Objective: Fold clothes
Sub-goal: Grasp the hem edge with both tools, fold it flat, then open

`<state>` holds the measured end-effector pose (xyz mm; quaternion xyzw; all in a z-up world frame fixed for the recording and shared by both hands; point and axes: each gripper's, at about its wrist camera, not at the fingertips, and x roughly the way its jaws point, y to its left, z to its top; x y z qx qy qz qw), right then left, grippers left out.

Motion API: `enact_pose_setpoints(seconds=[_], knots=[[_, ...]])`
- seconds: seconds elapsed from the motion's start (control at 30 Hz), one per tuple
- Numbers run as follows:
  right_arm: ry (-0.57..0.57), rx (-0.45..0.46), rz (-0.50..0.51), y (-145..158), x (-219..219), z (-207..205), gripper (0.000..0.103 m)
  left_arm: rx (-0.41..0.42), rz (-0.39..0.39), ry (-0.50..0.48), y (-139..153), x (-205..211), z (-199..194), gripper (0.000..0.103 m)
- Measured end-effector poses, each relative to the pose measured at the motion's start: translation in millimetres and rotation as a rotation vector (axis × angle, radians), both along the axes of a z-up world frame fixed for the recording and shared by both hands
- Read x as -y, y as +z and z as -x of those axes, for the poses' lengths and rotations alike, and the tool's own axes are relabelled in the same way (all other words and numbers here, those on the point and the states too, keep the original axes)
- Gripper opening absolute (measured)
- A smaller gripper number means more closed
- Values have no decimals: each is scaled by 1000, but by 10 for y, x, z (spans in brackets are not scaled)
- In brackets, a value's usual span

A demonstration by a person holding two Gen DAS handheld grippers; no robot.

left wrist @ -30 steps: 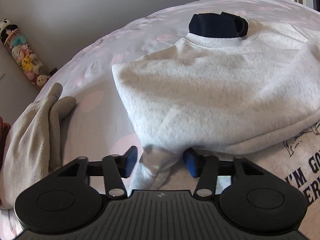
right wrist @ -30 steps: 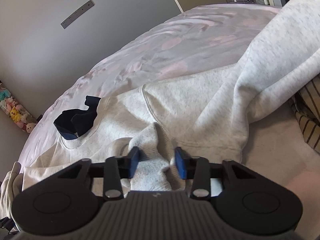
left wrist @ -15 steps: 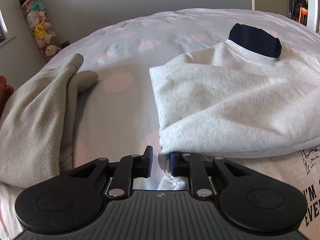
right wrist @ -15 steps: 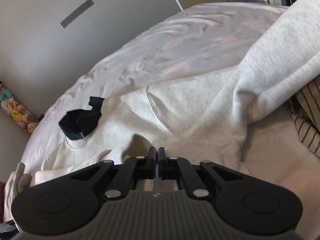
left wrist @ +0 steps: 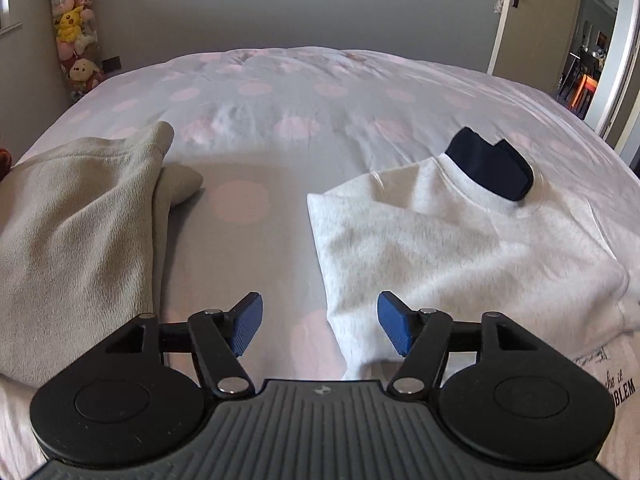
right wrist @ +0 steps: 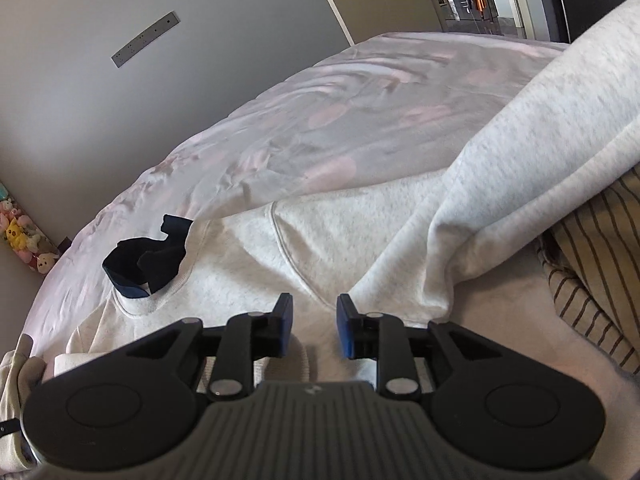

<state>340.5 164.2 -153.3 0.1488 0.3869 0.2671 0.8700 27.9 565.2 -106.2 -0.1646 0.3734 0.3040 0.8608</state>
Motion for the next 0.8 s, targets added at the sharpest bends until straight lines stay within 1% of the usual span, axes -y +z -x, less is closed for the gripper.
enact_pose_setpoints(seconds=[0.07, 0.13, 0.17, 0.2, 0.4, 0.47, 0.5, 0.53, 0.57, 0.6, 0.63, 0.67, 0.7, 0.73, 0.8], knots=[[5, -33, -76, -21, 39, -18, 31, 35, 26, 11, 1, -146, -114, 64], [9, -57, -127, -40, 51, -34, 46, 62, 59, 31, -41, -306, -230, 65], [11, -65, -128, -58, 39, -41, 49, 68, 75, 40, -72, -385, -293, 65], [14, -73, -130, -76, 28, -49, 56, 68, 89, 48, -108, -458, -356, 65], [56, -115, -102, -236, -147, -62, 57, 42, 153, 91, -425, -778, -672, 65], [82, -118, -90, -259, -208, -49, 55, 42, 182, 103, -535, -848, -733, 64], [95, -118, -81, -267, -238, -42, 51, 56, 204, 105, -579, -862, -738, 62], [104, -116, -64, -273, -265, -37, 42, 69, 213, 103, -594, -866, -733, 53], [112, -109, -48, -282, -285, -27, 34, 82, 210, 97, -583, -858, -720, 38], [117, -102, -35, -288, -298, -21, 17, 96, 206, 92, -572, -851, -706, 32], [115, -95, -28, -291, -297, -19, 11, 109, 203, 86, -561, -843, -693, 24], [113, -88, -21, -294, -297, -18, 10, 122, 199, 81, -550, -836, -679, 14], [112, -79, -17, -285, -294, -14, 6, 135, 196, 75, -539, -828, -666, 8], [111, -66, -20, -255, -289, -2, 6, 148, 192, 70, -528, -821, -652, 5], [110, -33, -25, -181, -281, 23, 6, 178, 184, 59, -483, -805, -616, 4]])
